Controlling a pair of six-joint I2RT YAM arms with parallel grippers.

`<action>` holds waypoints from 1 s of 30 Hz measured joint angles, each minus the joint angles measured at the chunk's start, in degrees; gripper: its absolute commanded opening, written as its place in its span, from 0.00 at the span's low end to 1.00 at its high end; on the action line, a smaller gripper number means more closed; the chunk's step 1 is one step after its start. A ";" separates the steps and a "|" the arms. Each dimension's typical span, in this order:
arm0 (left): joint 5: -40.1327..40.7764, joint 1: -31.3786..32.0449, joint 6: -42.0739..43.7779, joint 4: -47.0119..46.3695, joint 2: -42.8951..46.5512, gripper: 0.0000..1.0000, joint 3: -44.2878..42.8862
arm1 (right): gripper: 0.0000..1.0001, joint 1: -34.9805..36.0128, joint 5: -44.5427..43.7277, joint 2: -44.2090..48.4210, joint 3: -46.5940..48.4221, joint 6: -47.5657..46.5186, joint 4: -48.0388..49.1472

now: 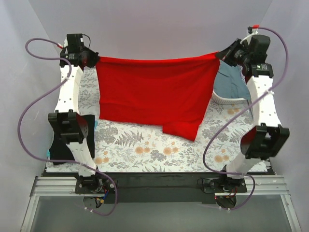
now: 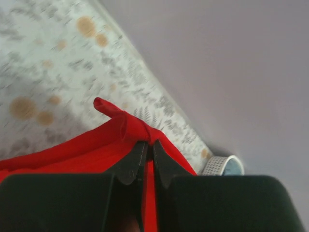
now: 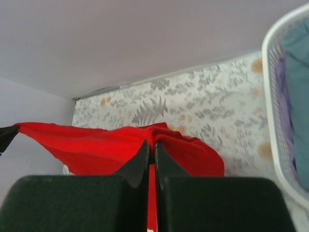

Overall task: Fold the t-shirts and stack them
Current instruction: Fold the tshirt

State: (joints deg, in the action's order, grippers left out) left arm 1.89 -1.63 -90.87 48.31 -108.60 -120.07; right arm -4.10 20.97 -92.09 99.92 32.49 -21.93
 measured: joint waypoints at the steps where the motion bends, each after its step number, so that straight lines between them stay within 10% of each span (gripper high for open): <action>1: -1.53 -0.66 -0.04 -0.72 -4.13 0.00 -4.70 | 0.01 0.42 0.20 -2.54 2.69 0.11 0.46; 5: -6.99 -2.73 -1.36 -4.72 -14.99 0.00 -18.71 | 0.01 2.54 0.96 -12.81 18.08 0.42 1.79; 11: -14.16 -6.88 -3.93 -14.40 -12.09 0.00 -13.31 | 0.01 2.99 1.70 -12.31 23.37 0.52 7.85; 16: -17.05 -8.44 -4.04 -19.63 -7.67 0.00 -6.84 | 0.01 3.10 2.03 -3.74 9.31 0.24 13.03; 30: -17.27 -8.83 -3.43 -27.43 10.19 0.00 55.47 | 0.01 2.58 -0.26 14.14 -51.28 0.11 20.35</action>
State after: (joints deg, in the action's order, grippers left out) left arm -15.38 -10.46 -94.30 20.88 -98.41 -64.60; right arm -1.52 20.71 -77.95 48.64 32.60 -1.58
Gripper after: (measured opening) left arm 0.029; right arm 0.033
